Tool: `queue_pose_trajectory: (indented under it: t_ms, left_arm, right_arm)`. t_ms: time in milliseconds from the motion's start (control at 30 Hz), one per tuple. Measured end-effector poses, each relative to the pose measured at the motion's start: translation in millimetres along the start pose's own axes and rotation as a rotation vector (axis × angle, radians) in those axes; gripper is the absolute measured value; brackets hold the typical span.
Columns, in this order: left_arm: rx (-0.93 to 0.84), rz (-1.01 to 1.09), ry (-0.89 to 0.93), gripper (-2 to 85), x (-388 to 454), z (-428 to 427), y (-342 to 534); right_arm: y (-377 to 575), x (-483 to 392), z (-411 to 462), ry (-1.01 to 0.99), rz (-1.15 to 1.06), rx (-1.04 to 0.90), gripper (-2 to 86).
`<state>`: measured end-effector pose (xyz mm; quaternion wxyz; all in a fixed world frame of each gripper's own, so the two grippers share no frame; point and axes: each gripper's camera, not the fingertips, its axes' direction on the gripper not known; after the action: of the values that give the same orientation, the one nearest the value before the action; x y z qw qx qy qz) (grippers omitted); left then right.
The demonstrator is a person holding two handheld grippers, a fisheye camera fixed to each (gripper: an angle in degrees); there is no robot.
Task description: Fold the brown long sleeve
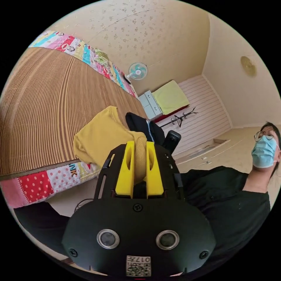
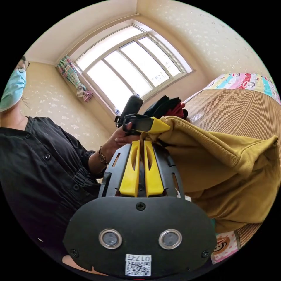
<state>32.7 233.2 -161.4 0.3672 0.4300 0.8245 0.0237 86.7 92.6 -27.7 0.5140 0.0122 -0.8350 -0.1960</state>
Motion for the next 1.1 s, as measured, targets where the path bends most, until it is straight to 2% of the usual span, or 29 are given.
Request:
queue_pose_trajectory:
  t_ms: [33,100,233,467,633,767,867,933,1100]
  left_arm:
    - [0.054,0.058,0.152,5.2,3.1,-28.7,3.4]
    - [0.097,0.182,0.316,4.7,20.4,-66.6,5.2]
    - [0.093,0.364,0.572,4.1,62.4,-131.6,0.2]
    - [0.047,0.621,1.067,4.0,103.8,-206.2,2.8]
    - [0.088,0.792,1.446,3.9,140.4,-255.3,16.0]
    - [0.155,0.837,1.6,3.9,160.2,-279.6,38.3]
    - [0.178,0.848,1.687,3.9,172.6,-291.0,58.2]
    - [0.175,0.807,1.773,3.8,175.4,-287.5,74.4]
    - [0.201,0.778,1.791,3.9,172.5,-297.7,99.3]
  right_arm:
    - [-5.4,-14.4,-15.2,-0.074,-0.004,0.053,2.2]
    - [-13.2,-42.3,-38.5,-0.177,-0.037,0.137,2.1]
    - [-13.2,-105.4,-90.6,-0.307,-0.235,0.236,1.4]
    - [16.5,-131.9,-162.0,-0.053,-0.315,0.188,3.1]
    - [32.7,-128.0,-196.5,0.077,-0.256,0.267,6.5]
    - [39.4,-97.1,-178.9,0.207,-0.137,0.183,11.2]
    - [47.4,-62.9,-130.6,0.276,-0.053,-0.008,14.0]
    - [56.8,-41.4,-82.0,0.412,-0.002,-0.143,14.9]
    - [60.5,-21.2,-76.7,0.361,0.098,-0.02,15.4]
